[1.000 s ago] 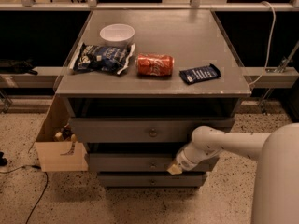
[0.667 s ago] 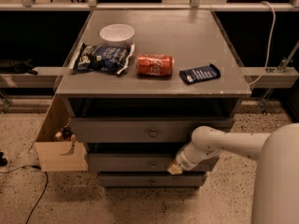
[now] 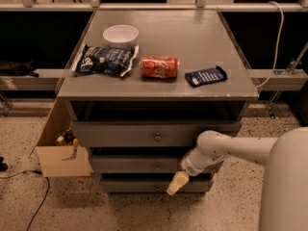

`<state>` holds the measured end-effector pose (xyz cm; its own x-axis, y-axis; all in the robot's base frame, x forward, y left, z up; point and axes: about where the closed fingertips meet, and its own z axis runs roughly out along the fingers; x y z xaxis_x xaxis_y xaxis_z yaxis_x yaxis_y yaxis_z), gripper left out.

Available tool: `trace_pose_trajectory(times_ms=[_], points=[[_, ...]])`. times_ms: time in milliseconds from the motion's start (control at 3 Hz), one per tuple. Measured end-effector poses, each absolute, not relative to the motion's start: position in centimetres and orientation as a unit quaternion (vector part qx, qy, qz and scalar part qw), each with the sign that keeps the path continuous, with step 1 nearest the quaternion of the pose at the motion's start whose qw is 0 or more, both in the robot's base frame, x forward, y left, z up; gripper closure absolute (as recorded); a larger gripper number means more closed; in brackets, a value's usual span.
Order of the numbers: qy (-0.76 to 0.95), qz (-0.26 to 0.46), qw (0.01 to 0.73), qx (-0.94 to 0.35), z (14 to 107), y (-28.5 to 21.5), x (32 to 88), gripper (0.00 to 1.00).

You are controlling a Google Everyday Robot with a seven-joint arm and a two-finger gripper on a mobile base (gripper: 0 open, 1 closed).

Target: Close middle drawer

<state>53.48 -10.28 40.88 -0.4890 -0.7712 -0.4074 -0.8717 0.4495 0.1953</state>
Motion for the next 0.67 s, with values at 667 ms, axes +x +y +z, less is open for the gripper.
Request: trace_pose_trajectory(times_ms=[667], points=[[0.841, 0.216, 0.09, -0.487, 41.1, -11.2, 51.2, 0.0]])
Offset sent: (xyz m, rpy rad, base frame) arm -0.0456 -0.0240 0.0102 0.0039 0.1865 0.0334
